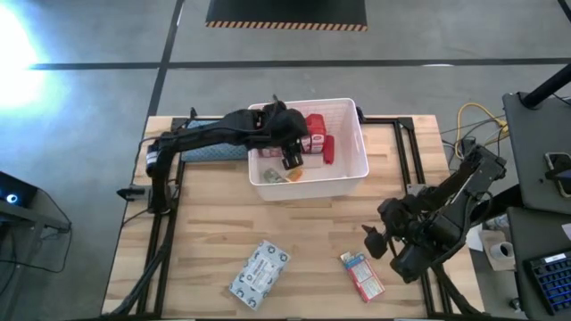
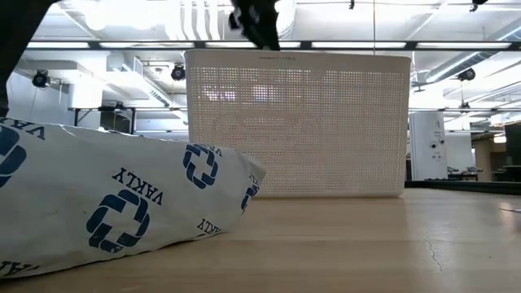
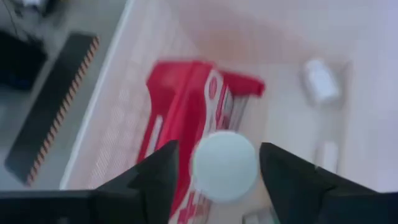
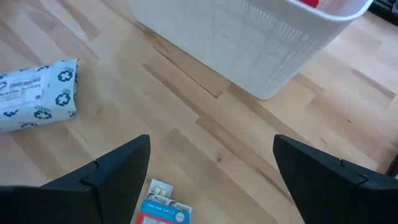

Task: Pick & place medical supplies in basket/bin
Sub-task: Put the white medicine bottle into the bin, then put the mailer bag into the bin

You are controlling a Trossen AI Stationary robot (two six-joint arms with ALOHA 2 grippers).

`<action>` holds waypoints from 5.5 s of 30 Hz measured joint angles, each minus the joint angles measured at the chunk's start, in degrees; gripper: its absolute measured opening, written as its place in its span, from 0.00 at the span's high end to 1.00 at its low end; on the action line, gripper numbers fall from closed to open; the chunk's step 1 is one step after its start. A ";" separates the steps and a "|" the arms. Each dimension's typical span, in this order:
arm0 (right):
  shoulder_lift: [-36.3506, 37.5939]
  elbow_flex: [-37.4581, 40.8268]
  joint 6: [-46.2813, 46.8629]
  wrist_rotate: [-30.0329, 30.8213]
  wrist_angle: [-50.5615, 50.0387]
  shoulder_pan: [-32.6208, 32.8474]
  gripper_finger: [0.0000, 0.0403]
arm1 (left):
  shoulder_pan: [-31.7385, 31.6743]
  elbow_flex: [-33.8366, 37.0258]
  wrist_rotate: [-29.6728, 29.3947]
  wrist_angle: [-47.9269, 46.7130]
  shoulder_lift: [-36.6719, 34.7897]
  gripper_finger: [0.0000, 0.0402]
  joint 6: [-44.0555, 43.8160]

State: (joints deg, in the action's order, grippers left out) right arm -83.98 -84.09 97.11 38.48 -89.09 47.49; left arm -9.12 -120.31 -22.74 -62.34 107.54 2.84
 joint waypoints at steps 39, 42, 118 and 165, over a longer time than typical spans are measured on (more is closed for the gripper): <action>-7.26 30.64 9.29 -24.10 78.32 -6.41 0.18 | 48.15 77.53 3.18 36.17 -41.03 0.31 -81.27; -7.29 31.04 7.24 -23.85 79.05 -9.79 0.18 | 49.32 83.75 3.29 45.88 -40.27 0.31 -85.10; -24.42 20.58 -27.79 -31.07 96.12 -21.58 0.18 | 35.25 64.78 23.04 72.90 0.03 0.31 -63.84; 6.07 11.00 -46.95 -8.69 67.20 -38.33 0.53 | 48.84 65.31 -24.58 42.33 -43.54 0.40 -63.32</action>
State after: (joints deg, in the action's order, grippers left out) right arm -77.91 -73.09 50.17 29.78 -21.89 9.16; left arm 39.72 -55.00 -47.32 -20.00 64.00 -60.47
